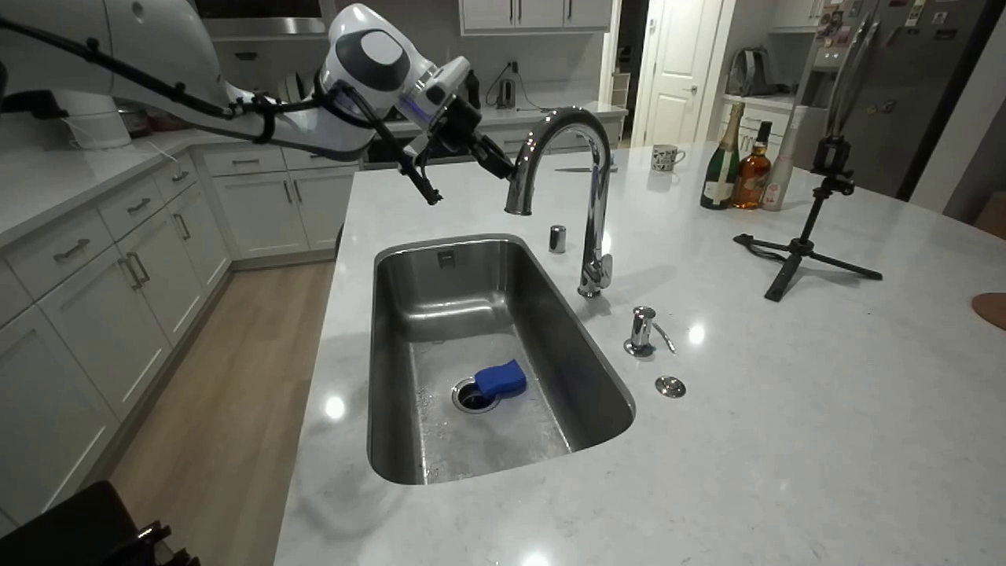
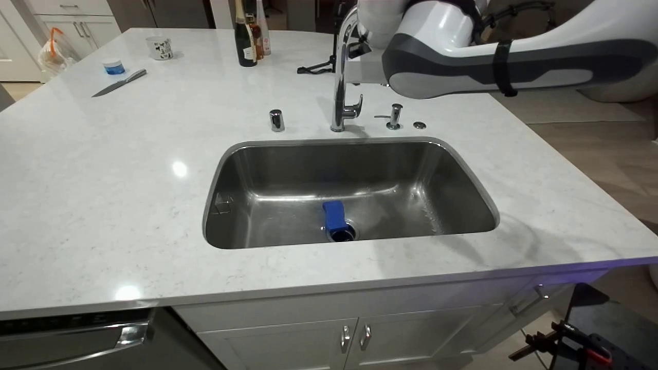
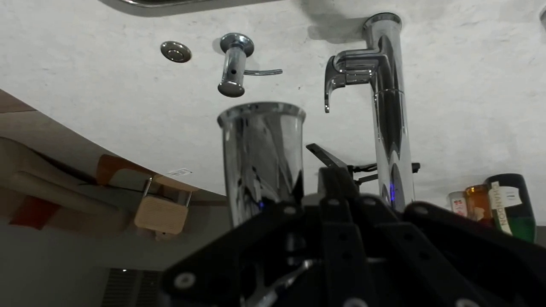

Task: Push the faucet to the right side of the sink

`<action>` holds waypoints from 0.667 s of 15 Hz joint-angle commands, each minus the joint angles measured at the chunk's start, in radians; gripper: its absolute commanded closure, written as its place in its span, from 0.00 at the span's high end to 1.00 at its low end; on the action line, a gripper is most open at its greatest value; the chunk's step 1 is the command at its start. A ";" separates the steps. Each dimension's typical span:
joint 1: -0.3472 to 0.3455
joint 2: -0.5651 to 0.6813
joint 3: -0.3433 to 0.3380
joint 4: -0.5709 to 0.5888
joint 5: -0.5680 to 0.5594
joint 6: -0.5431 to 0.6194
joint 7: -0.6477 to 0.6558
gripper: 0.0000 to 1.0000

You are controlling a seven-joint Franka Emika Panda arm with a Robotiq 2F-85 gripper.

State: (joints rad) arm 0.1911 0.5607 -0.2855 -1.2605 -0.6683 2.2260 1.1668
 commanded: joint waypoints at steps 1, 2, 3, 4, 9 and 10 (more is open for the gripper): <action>-0.020 -0.033 0.009 -0.020 -0.022 -0.041 0.025 0.00; -0.026 -0.035 0.009 -0.023 -0.022 -0.042 0.025 0.00; -0.032 -0.037 0.008 -0.024 -0.021 -0.043 0.025 0.00; -0.039 -0.038 0.008 -0.026 -0.018 -0.043 0.024 0.00; -0.070 -0.044 0.007 -0.032 -0.014 -0.041 0.020 0.00; -0.076 -0.047 0.006 -0.035 -0.014 -0.039 0.021 0.00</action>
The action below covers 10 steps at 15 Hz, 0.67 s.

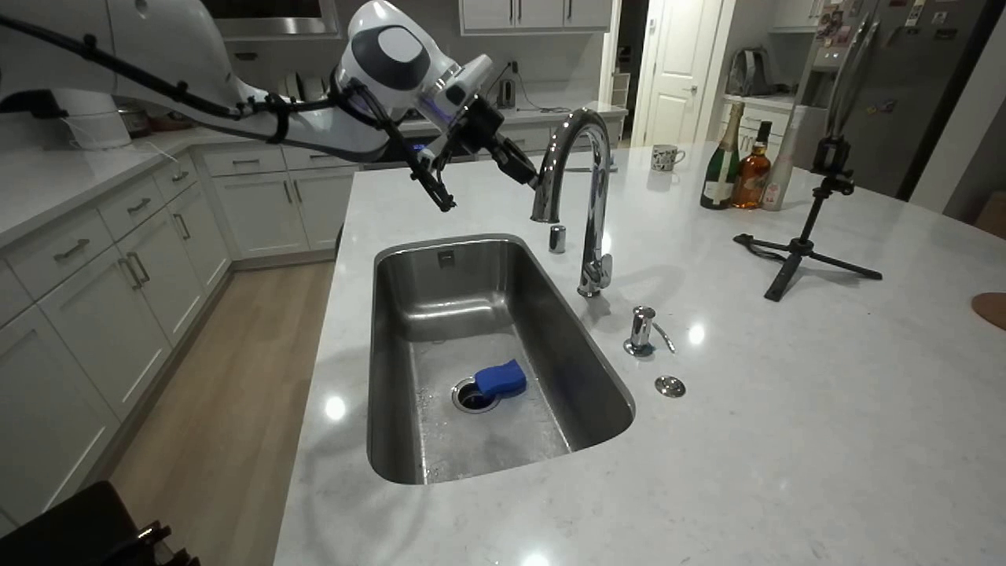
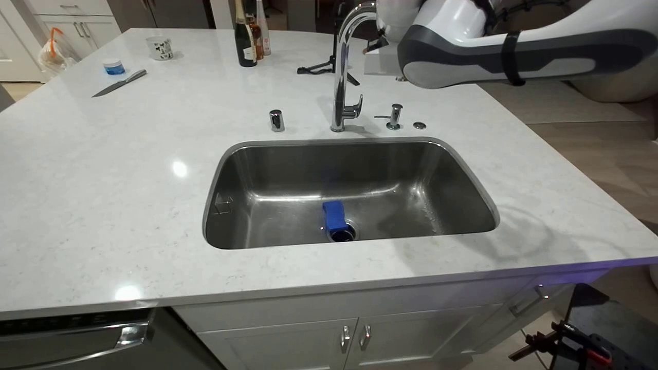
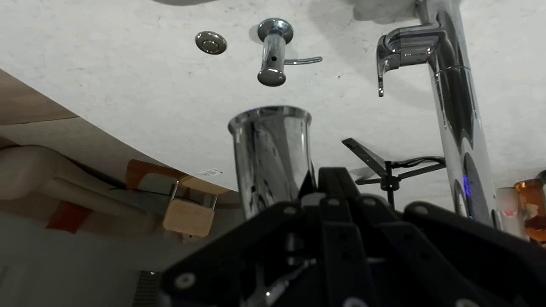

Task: Push the faucet to the right side of the sink

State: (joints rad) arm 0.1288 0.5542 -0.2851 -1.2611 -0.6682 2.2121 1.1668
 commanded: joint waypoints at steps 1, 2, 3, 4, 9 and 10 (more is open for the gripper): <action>-0.020 -0.041 0.006 -0.034 -0.012 -0.026 0.018 0.00; -0.024 -0.043 0.005 -0.038 -0.012 -0.024 0.020 0.00; -0.029 -0.045 0.004 -0.040 -0.012 -0.023 0.018 0.00; -0.033 -0.046 0.004 -0.042 -0.012 -0.021 0.019 0.00; -0.055 -0.055 -0.001 -0.056 -0.007 -0.007 0.019 0.00; -0.059 -0.057 -0.002 -0.058 -0.005 -0.004 0.017 0.00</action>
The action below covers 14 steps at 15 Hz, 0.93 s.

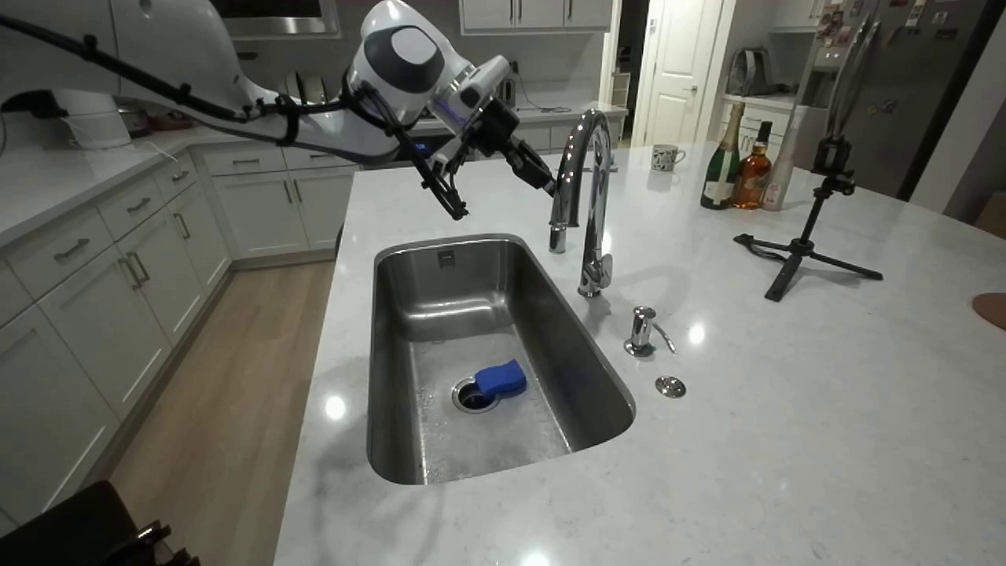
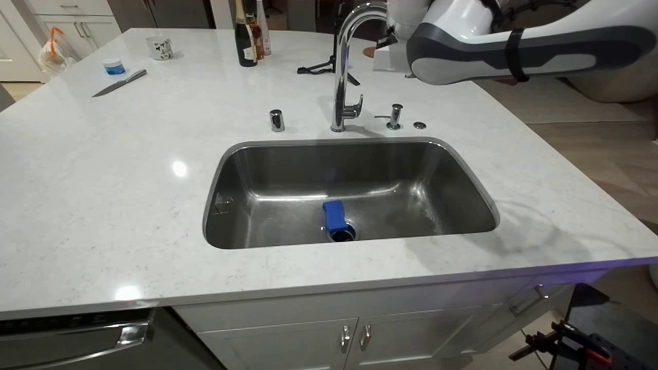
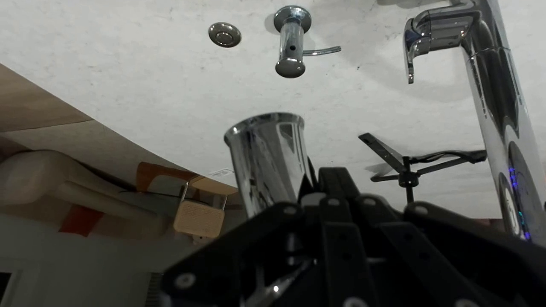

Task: Push the faucet to the right side of the sink

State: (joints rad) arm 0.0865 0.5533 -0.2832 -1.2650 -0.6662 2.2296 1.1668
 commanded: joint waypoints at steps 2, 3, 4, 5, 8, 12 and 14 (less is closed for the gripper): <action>-0.025 -0.061 -0.008 -0.060 -0.004 -0.013 0.017 0.00; -0.030 -0.064 -0.009 -0.066 -0.002 -0.005 0.018 0.00; -0.034 -0.065 -0.011 -0.067 -0.001 -0.001 0.017 0.00; -0.038 -0.066 -0.012 -0.070 0.000 0.005 0.017 0.00; -0.047 -0.070 -0.017 -0.077 0.006 0.021 0.017 0.00; -0.059 -0.076 -0.021 -0.086 0.019 0.036 0.015 0.00; -0.067 -0.079 -0.024 -0.090 0.023 0.036 0.015 0.00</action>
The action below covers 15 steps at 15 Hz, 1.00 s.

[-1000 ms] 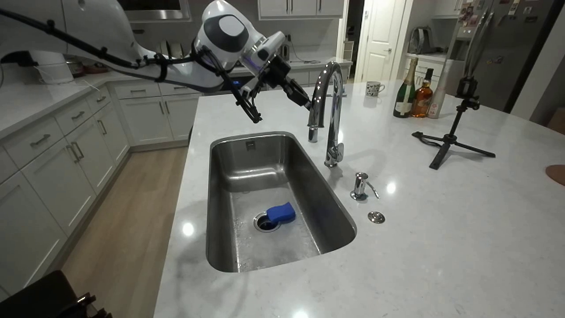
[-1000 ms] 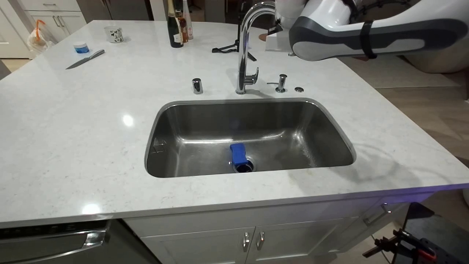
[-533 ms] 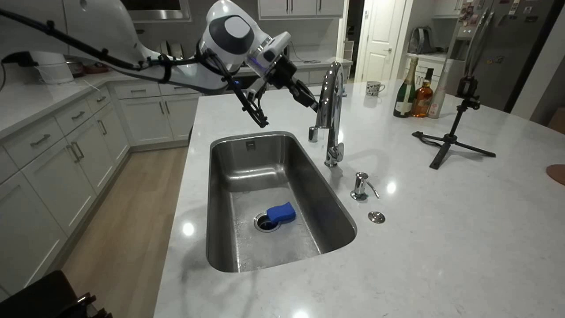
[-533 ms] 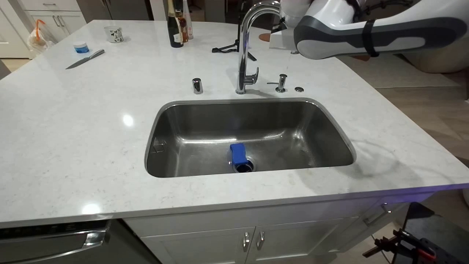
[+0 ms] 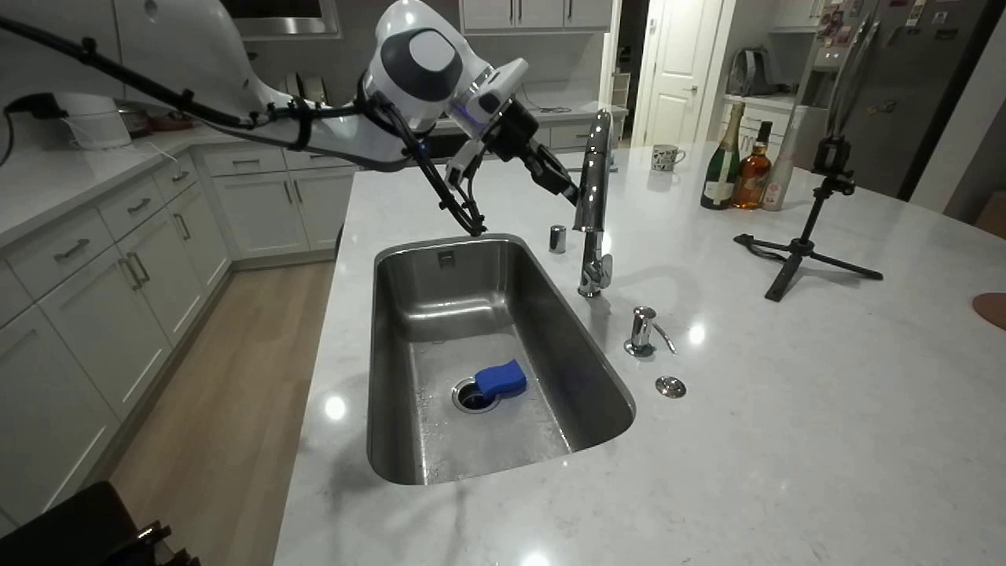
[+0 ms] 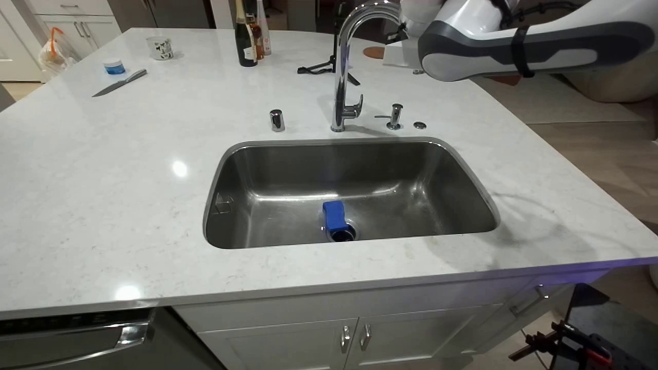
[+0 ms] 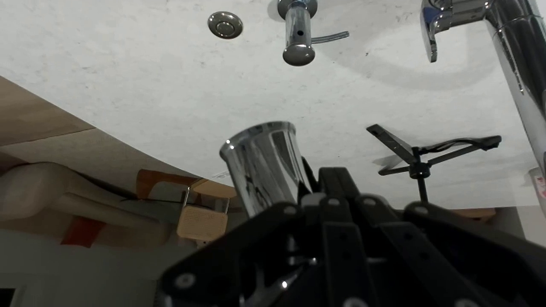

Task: Push the faucet to the right side of the sink

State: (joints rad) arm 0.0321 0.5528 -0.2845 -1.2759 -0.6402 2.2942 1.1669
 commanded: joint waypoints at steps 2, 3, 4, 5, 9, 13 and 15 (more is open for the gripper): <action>-0.026 -0.087 -0.027 -0.091 -0.001 -0.029 0.014 0.00; -0.033 -0.093 -0.032 -0.098 -0.001 -0.030 0.014 0.00; -0.039 -0.100 -0.037 -0.104 -0.002 -0.032 0.014 0.00; -0.046 -0.106 -0.041 -0.109 -0.003 -0.032 0.016 0.00; -0.067 -0.143 -0.023 -0.147 0.015 -0.055 -0.005 0.34; -0.064 -0.171 -0.010 -0.177 0.008 -0.069 -0.009 0.65; -0.063 -0.185 0.007 -0.191 0.022 -0.074 -0.020 0.80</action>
State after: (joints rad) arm -0.0400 0.4258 -0.3020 -1.4096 -0.6385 2.2489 1.1648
